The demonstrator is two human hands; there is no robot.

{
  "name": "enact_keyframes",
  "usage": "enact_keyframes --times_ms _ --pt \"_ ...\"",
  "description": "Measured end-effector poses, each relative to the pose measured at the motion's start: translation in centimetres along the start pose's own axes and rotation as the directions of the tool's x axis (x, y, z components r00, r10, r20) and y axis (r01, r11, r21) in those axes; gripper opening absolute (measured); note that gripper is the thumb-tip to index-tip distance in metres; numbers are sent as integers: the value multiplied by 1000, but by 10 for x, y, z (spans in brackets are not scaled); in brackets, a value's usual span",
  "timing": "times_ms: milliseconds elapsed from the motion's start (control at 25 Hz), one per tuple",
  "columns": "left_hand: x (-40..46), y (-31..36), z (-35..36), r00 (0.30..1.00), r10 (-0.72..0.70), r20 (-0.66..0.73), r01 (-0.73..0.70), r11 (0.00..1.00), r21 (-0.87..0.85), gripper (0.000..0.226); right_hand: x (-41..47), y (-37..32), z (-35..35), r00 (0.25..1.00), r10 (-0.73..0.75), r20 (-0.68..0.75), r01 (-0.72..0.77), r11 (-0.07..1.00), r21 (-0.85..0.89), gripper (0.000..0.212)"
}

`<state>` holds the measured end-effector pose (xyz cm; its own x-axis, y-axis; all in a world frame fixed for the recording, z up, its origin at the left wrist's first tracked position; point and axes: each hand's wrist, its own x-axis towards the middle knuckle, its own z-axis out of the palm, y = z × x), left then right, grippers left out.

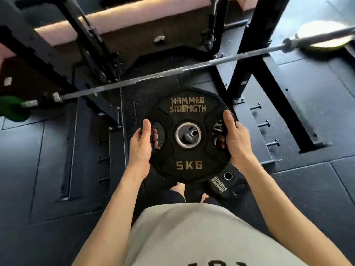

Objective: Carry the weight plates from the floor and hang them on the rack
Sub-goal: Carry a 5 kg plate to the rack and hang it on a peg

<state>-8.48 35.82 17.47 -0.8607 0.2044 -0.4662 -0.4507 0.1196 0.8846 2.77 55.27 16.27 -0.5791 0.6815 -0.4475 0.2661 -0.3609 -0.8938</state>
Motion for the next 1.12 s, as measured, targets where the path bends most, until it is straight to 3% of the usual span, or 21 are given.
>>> enact_keyframes --times_ms 160,280,440,560,640,800,920,1120 --pt "-67 1 -66 964 40 -262 -85 983 -160 39 -44 -15 49 967 -50 251 75 993 -93 47" --pt "-112 8 -126 895 61 -442 -187 951 -246 39 -84 -21 105 891 -62 450 128 985 -118 51" --pt "-165 1 -224 756 55 -652 -295 918 -265 50 -154 -15 194 754 -90 651 227 965 -129 54" --pt "-205 -10 -305 648 93 -756 -345 921 -183 63 -215 5 262 650 -59 758 228 966 -121 54" --pt "-237 -17 -368 582 108 -806 -367 919 -141 71 -265 26 316 586 -33 810 215 970 -116 53" --pt "-284 -20 -483 485 135 -864 -401 912 -83 60 -362 64 411 493 -34 869 223 971 -89 54" --pt "-298 -17 -548 449 142 -882 -424 903 -71 46 -410 82 466 477 -15 879 222 969 -104 53" --pt "-277 -16 -647 443 143 -885 -450 890 -81 46 -444 97 570 437 -6 899 256 959 -118 53"
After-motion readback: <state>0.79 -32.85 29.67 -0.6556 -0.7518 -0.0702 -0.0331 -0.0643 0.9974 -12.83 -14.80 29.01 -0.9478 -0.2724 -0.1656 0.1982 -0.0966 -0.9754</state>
